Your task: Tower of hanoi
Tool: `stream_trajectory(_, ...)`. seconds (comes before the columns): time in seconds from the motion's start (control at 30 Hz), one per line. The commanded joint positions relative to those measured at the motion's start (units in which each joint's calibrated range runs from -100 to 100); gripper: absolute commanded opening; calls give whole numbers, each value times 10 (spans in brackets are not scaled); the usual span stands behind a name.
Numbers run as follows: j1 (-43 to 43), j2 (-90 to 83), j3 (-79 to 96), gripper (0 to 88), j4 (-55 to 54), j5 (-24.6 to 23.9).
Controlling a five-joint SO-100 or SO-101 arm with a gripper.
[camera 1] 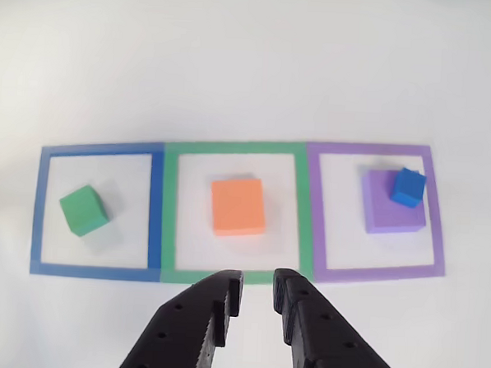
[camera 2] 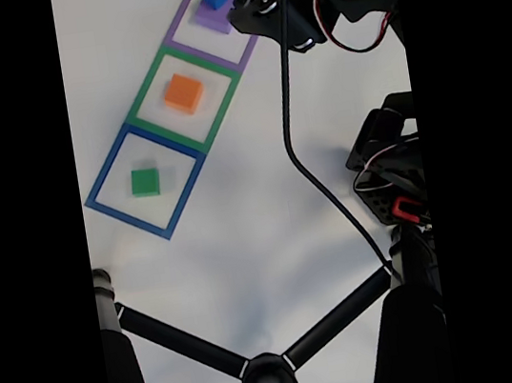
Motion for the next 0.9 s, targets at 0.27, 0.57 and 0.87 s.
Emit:
stream_trajectory(0.27,-127,-64,-32,0,41,-11)
stream_trajectory(0.57,-190,-86,21,34,24,-16)
stream_trajectory(0.87,-187,-172,377,252,-234,6)
